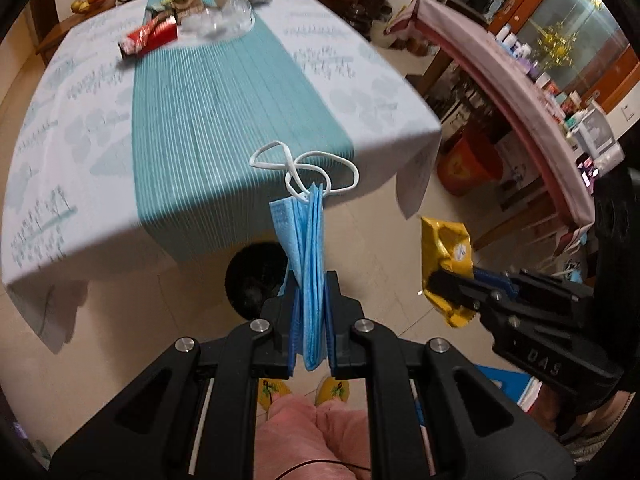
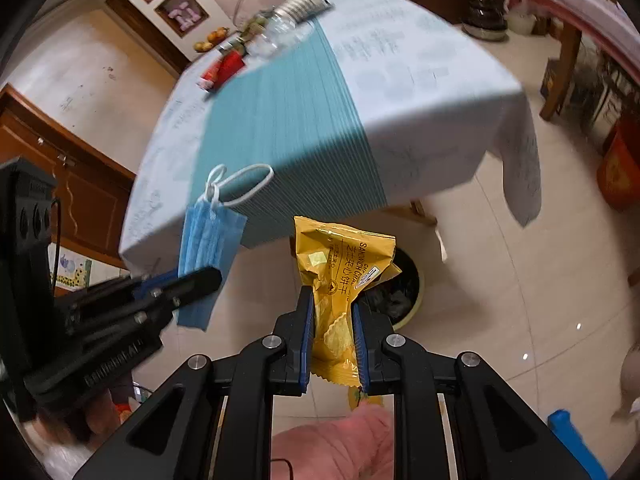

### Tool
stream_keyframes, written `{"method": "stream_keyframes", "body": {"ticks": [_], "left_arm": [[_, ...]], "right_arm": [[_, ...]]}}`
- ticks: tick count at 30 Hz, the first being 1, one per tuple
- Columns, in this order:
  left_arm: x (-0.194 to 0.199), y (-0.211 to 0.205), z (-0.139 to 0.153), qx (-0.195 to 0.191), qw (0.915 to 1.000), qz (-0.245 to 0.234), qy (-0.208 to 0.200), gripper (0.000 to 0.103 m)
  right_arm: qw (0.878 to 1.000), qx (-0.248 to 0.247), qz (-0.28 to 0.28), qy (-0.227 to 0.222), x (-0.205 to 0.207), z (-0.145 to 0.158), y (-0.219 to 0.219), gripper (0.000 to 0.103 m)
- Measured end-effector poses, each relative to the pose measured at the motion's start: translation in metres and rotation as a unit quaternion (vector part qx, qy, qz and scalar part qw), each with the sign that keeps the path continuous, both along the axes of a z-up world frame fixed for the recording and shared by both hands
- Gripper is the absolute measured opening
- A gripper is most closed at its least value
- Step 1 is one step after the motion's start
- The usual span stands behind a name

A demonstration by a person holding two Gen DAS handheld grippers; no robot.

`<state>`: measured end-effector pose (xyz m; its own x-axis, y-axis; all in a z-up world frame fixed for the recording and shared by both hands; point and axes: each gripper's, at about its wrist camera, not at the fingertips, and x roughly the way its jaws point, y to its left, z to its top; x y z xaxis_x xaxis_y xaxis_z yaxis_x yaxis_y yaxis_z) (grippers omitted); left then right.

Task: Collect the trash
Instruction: 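Lower both tools over the black bin and open them to drop the items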

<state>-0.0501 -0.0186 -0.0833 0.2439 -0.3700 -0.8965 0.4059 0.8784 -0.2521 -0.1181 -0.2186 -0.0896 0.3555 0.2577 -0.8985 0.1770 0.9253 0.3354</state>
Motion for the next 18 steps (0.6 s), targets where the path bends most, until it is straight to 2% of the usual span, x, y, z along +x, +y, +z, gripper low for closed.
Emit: {"method": "stream_keyframes", "body": {"ticks": [3, 9, 18], "left_arm": [[-0.011, -0.012, -0.035, 0.027, 0.9996, -0.006, 0.01, 0.008], [-0.011, -0.03, -0.105, 0.05, 0.9983, -0.005, 0.03, 0.008], [0.001, -0.041, -0.212, 0.066, 0.9961, 0.013, 0.057, 0.008]], "right_arm": [[1.0, 0.007, -0.009, 0.014, 0.001, -0.039, -0.006, 0.017], [0.998, 0.021, -0.037, 0.038, 0.001, -0.117, -0.024, 0.017], [0.994, 0.045, -0.078, 0.069, 0.015, -0.23, -0.042, 0.017]]}}
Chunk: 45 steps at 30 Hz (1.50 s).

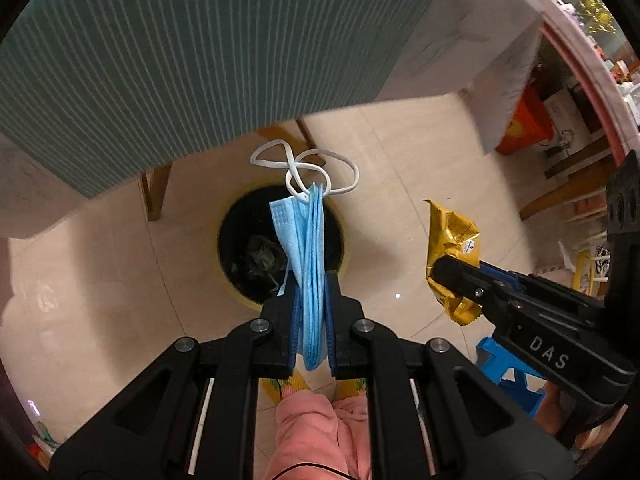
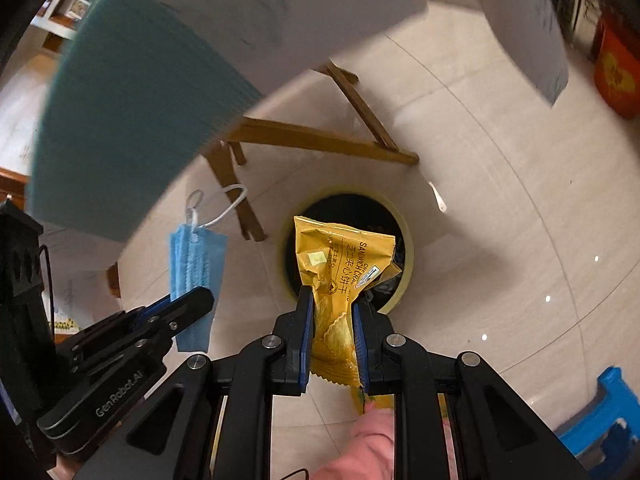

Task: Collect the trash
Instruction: 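Lower both tools over the black bin and open them to drop the items, then raise both open tools back toward the table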

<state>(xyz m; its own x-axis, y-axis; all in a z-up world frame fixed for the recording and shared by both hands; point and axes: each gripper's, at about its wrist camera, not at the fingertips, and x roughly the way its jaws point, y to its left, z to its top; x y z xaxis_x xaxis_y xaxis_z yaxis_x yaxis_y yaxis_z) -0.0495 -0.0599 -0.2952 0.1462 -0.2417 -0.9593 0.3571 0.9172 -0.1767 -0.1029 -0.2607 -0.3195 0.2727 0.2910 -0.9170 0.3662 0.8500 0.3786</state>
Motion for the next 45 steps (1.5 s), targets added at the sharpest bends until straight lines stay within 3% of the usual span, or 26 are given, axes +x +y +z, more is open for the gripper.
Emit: {"method": "stream_keyframes", "body": {"ticks": [5, 9, 11, 15, 16, 21, 25, 28, 33, 40, 45], "left_arm": [[0.007, -0.001, -0.051, 0.006, 0.9998, 0.013, 0.011, 0.008], [0.015, -0.007, -0.076, 0.008, 0.9996, 0.022, 0.014, 0.011], [0.021, -0.007, -0.085, 0.01, 0.9995, 0.026, 0.017, 0.02], [0.034, -0.007, -0.093, 0.009, 0.999, 0.043, 0.003, 0.07], [0.035, -0.006, -0.094, 0.006, 0.9988, 0.048, -0.001, 0.075], [0.039, 0.003, -0.101, 0.013, 0.9982, 0.059, -0.005, 0.075], [0.038, 0.021, -0.093, 0.024, 0.9976, 0.063, -0.015, 0.076], [0.039, 0.031, -0.084, 0.026, 0.9968, 0.073, -0.017, 0.076], [0.036, 0.051, -0.073, 0.025, 0.995, 0.096, -0.012, 0.076], [0.029, 0.069, -0.045, 0.026, 0.9933, 0.111, -0.017, 0.076], [0.018, 0.077, -0.008, 0.02, 0.992, 0.122, -0.024, 0.077]], "right_arm": [[1.0, 0.006, -0.007, 0.009, 0.013, -0.046, -0.001, 0.018], [1.0, 0.012, -0.009, 0.011, 0.023, -0.069, 0.0, 0.018], [1.0, 0.014, -0.007, 0.011, 0.027, -0.077, 0.004, 0.019], [1.0, 0.015, 0.0, 0.01, 0.04, -0.09, 0.01, 0.02], [1.0, 0.017, 0.001, 0.009, 0.045, -0.092, 0.012, 0.021], [1.0, 0.025, 0.006, 0.011, 0.06, -0.096, 0.02, 0.032], [0.999, 0.036, 0.013, 0.019, 0.074, -0.097, 0.031, 0.041], [0.999, 0.039, 0.02, 0.019, 0.081, -0.096, 0.038, 0.055], [0.998, 0.04, 0.036, 0.014, 0.089, -0.084, 0.052, 0.063], [0.998, 0.026, 0.051, -0.001, 0.086, -0.037, 0.057, 0.064], [0.997, 0.021, 0.067, -0.014, 0.075, 0.013, 0.053, 0.065]]}}
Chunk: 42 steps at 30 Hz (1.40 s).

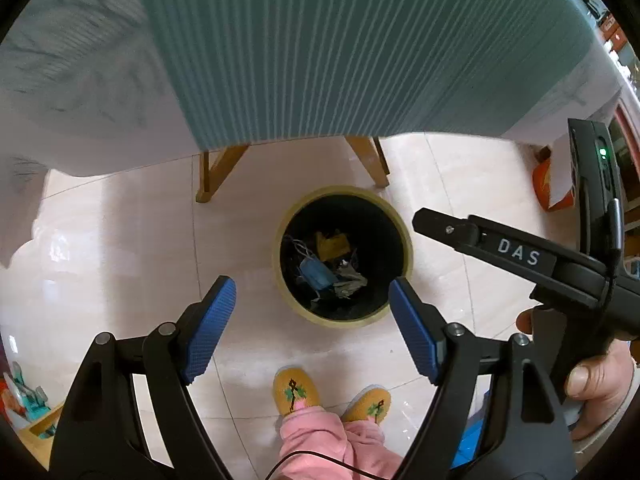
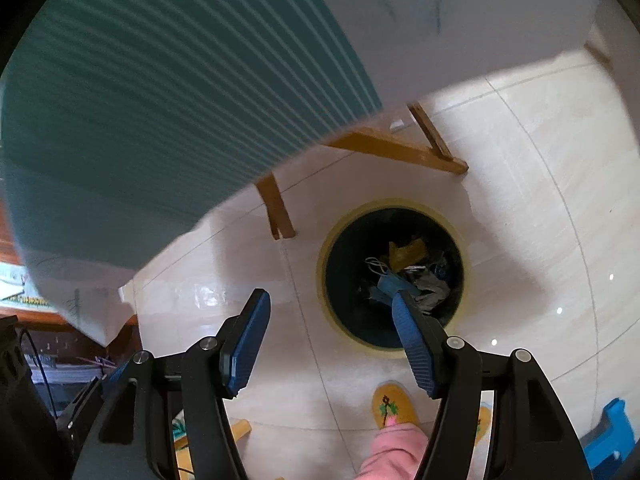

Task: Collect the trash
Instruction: 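Raise both open tools back toward the table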

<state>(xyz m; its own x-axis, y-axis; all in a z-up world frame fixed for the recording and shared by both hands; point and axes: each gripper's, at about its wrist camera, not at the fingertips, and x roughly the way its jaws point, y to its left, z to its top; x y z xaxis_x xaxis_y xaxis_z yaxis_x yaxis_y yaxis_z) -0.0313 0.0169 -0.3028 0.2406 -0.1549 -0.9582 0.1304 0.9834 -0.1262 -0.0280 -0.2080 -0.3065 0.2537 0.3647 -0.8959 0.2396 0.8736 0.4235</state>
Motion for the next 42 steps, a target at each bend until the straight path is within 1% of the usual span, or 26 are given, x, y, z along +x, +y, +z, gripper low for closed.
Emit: {"method": "stream_keyframes", "body": {"ticks": [6, 8, 9, 10, 12, 14, 19, 25, 29, 33, 38, 42], "left_arm": [[-0.019, 0.008, 0.055, 0.007, 0.9998, 0.018, -0.004, 0.077], [-0.027, 0.012, 0.079, 0.01, 0.9995, 0.027, -0.009, 0.077], [-0.03, 0.012, 0.087, 0.01, 0.9994, 0.03, -0.01, 0.077], [-0.034, 0.015, 0.102, 0.009, 0.9993, 0.035, -0.013, 0.077], [-0.04, 0.016, 0.123, 0.005, 0.999, 0.04, -0.02, 0.077], [-0.047, 0.016, 0.153, 0.0, 0.9986, 0.041, -0.033, 0.077], [-0.062, 0.017, 0.218, 0.001, 0.9969, 0.038, -0.068, 0.077], [-0.068, 0.011, 0.28, 0.0, 0.9936, 0.04, -0.105, 0.077], [-0.067, 0.01, 0.322, 0.0, 0.9894, 0.04, -0.14, 0.077], [-0.062, 0.006, 0.36, -0.004, 0.9832, 0.041, -0.178, 0.077], [-0.049, 0.004, 0.395, 0.0, 0.9773, 0.046, -0.207, 0.077], [-0.03, 0.005, 0.412, 0.005, 0.9731, 0.044, -0.226, 0.08]], "right_arm": [[1.0, -0.004, 0.027, -0.016, -0.022, 0.075, -0.006, 0.064], [0.999, -0.005, 0.034, -0.025, -0.032, 0.107, -0.008, 0.064], [0.999, -0.004, 0.036, -0.029, -0.037, 0.12, -0.009, 0.064], [0.998, -0.005, 0.042, -0.036, -0.042, 0.138, -0.01, 0.064], [0.997, -0.009, 0.05, -0.05, -0.051, 0.166, -0.013, 0.065], [0.996, -0.008, 0.062, -0.067, -0.062, 0.199, -0.013, 0.065], [0.989, -0.018, 0.093, -0.114, -0.078, 0.268, -0.01, 0.065], [0.977, -0.018, 0.108, -0.182, -0.09, 0.348, -0.012, 0.066], [0.969, -0.026, 0.118, -0.216, -0.087, 0.389, -0.007, 0.068], [0.961, -0.039, 0.123, -0.245, -0.074, 0.418, -0.004, 0.068], [0.956, -0.047, 0.115, -0.267, -0.045, 0.435, 0.001, 0.071], [0.956, -0.057, 0.108, -0.268, -0.014, 0.433, 0.008, 0.075]]}}
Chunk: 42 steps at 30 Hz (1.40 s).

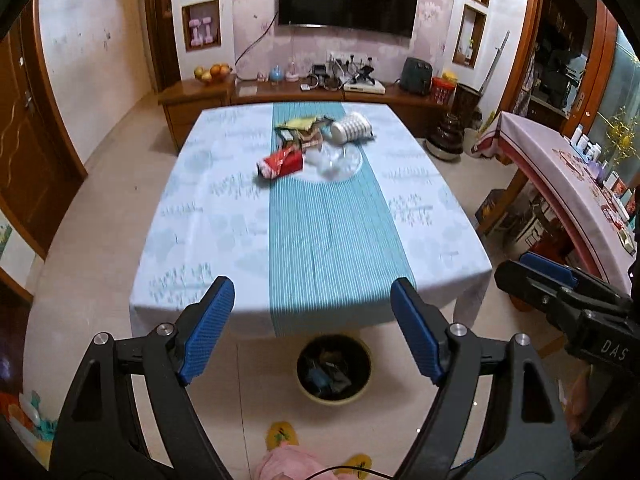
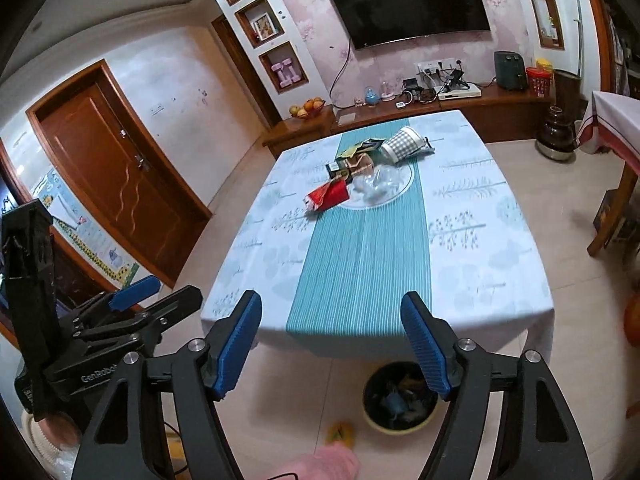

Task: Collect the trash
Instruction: 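Raise both open tools back toward the table, then grasp the red wrapper with the left tool while the right tool grasps the clear plastic bag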

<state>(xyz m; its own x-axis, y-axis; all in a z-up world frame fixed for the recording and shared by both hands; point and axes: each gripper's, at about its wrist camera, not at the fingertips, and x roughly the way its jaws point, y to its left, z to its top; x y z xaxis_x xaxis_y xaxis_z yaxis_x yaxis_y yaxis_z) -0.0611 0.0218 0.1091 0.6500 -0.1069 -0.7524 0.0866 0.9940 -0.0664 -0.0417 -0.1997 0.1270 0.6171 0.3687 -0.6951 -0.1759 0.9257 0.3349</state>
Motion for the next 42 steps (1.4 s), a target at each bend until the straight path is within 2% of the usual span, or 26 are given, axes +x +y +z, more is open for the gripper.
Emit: {"method": "stream_keyframes", "body": {"ticks": [7, 16, 21, 25, 29, 32, 37, 42], "left_arm": [[0.062, 0.018, -0.006, 0.001, 0.9999, -0.014, -0.007, 0.082], [0.207, 0.052, -0.029, 0.014, 0.9957, -0.089, 0.022, 0.082], [0.293, 0.068, -0.06, 0.035, 0.9879, -0.142, 0.052, 0.082], [0.345, 0.077, -0.092, 0.051, 0.9809, -0.172, 0.075, 0.082], [0.381, 0.082, -0.13, 0.061, 0.9748, -0.189, 0.102, 0.082], [0.406, 0.084, -0.155, 0.05, 0.971, -0.196, 0.128, 0.082], [0.423, 0.07, -0.183, 0.038, 0.964, -0.216, 0.151, 0.082], [0.441, 0.051, -0.199, 0.04, 0.9608, -0.227, 0.154, 0.082]], "right_arm": [[0.999, -0.016, -0.047, 0.006, 0.071, -0.021, 0.018, 0.075], [0.986, 0.015, -0.159, 0.048, 0.195, -0.072, 0.054, 0.075], [0.972, 0.049, -0.215, 0.077, 0.256, -0.118, 0.072, 0.075], [0.96, 0.078, -0.249, 0.1, 0.291, -0.156, 0.081, 0.075], [0.944, 0.105, -0.291, 0.113, 0.321, -0.193, 0.082, 0.075], [0.933, 0.118, -0.321, 0.112, 0.337, -0.208, 0.075, 0.075], [0.924, 0.123, -0.346, 0.111, 0.367, -0.225, 0.065, 0.075], [0.915, 0.129, -0.365, 0.112, 0.389, -0.238, 0.055, 0.071]]}}
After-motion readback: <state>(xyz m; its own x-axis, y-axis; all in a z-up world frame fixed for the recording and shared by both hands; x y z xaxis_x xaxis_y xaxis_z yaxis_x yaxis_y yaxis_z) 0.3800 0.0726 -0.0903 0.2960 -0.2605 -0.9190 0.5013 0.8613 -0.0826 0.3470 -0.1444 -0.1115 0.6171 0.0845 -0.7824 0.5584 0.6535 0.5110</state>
